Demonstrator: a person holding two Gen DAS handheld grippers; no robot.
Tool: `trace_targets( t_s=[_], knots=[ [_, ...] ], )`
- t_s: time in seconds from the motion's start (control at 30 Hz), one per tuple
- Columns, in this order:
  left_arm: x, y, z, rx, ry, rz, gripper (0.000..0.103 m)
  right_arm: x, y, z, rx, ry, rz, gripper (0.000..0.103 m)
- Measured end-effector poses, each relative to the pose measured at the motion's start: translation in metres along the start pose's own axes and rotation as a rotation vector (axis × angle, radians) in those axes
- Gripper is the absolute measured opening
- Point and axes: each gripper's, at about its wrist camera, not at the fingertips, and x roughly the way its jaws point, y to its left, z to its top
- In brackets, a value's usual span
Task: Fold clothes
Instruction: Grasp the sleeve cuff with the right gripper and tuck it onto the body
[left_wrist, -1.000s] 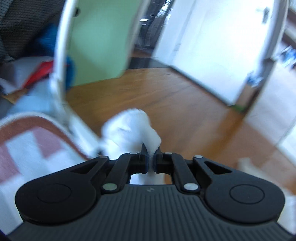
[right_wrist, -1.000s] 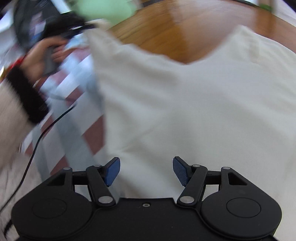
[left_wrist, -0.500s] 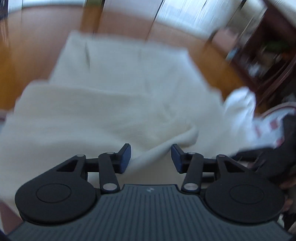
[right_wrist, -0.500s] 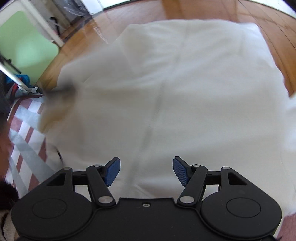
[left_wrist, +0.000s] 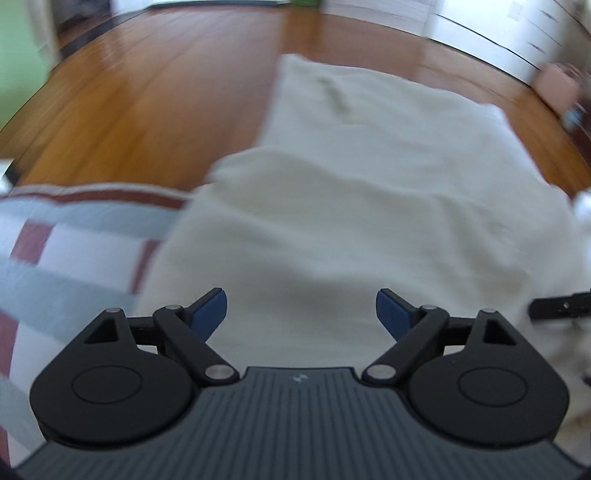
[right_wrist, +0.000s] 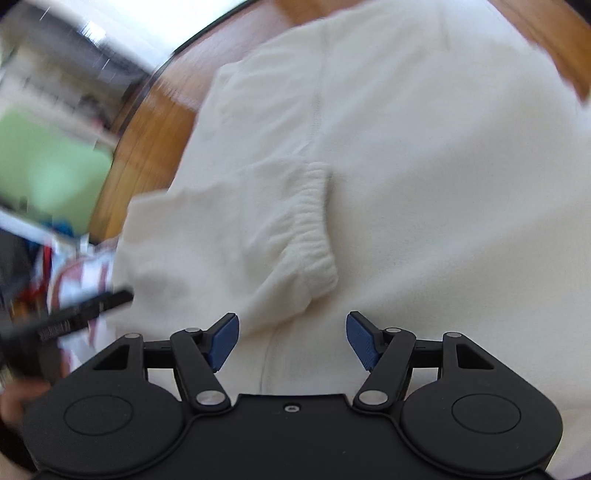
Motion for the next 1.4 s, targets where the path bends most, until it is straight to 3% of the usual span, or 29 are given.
trace_targets(
  t_s=[0.07,0.1,0.13,0.27,0.37,0.43,0.57,0.7,0.77,0.87,0.9,0.93,0.97,1.1,1.17,1.23,1.27,1.4],
  knots=[
    [0.006,0.023,0.005,-0.086,-0.003,0.014,0.088,0.009,-0.003,0.006,0.046,-0.047,0.051,0.072],
    [0.006,0.035,0.007,-0.135,-0.015,0.017,0.088,0.012,-0.001,0.009,0.041,-0.078,0.09,0.055],
    [0.006,0.047,0.009,-0.184,-0.027,0.021,0.086,0.013,0.006,0.013,-0.001,-0.102,0.118,0.028],
    [-0.009,0.068,0.004,-0.245,-0.062,0.011,0.085,-0.039,0.057,0.009,-0.255,-0.322,0.06,0.028],
    [-0.01,0.068,0.0,-0.255,-0.031,-0.037,0.085,-0.085,0.081,-0.009,-0.421,-0.411,-0.082,0.028],
    [-0.006,0.063,-0.002,-0.243,-0.002,-0.047,0.085,-0.084,0.076,-0.016,-0.493,-0.371,-0.247,0.029],
    [0.001,0.05,-0.01,-0.179,0.04,-0.012,0.087,-0.043,0.024,-0.025,-0.379,-0.204,-0.339,0.031],
    [0.009,0.037,-0.017,-0.115,0.081,0.023,0.085,-0.037,-0.009,-0.026,-0.16,-0.238,-0.216,0.041],
    [0.013,0.031,-0.021,-0.084,0.102,0.04,0.085,-0.034,-0.013,-0.017,-0.136,-0.229,-0.203,0.043],
    [0.019,0.021,-0.027,-0.036,0.132,0.066,0.086,-0.026,-0.02,-0.003,-0.103,-0.216,-0.184,0.06],
    [0.021,0.018,-0.028,-0.02,0.143,0.075,0.086,-0.021,-0.024,0.0,-0.096,-0.21,-0.148,0.059],
    [0.023,0.015,-0.03,-0.004,0.153,0.084,0.086,-0.018,-0.027,0.003,-0.095,-0.206,-0.124,0.036],
    [0.025,0.011,-0.032,0.012,0.163,0.092,0.086,-0.022,-0.027,0.005,-0.122,-0.207,-0.152,0.028],
    [0.029,0.017,-0.035,-0.005,0.188,0.096,0.087,-0.053,0.006,-0.006,-0.303,-0.326,-0.211,0.027],
    [0.029,0.019,-0.035,-0.007,0.195,0.097,0.088,-0.047,0.014,-0.012,-0.369,-0.285,-0.301,0.026],
    [0.03,0.016,-0.036,0.007,0.197,0.103,0.089,-0.019,0.011,-0.016,-0.458,-0.19,-0.471,0.027],
    [0.03,0.016,-0.037,0.011,0.197,0.107,0.09,-0.011,0.01,-0.018,-0.497,-0.173,-0.51,0.028],
    [0.032,0.02,-0.036,-0.026,0.208,0.102,0.094,-0.019,0.016,-0.023,-0.54,-0.188,-0.543,0.041]
  ],
)
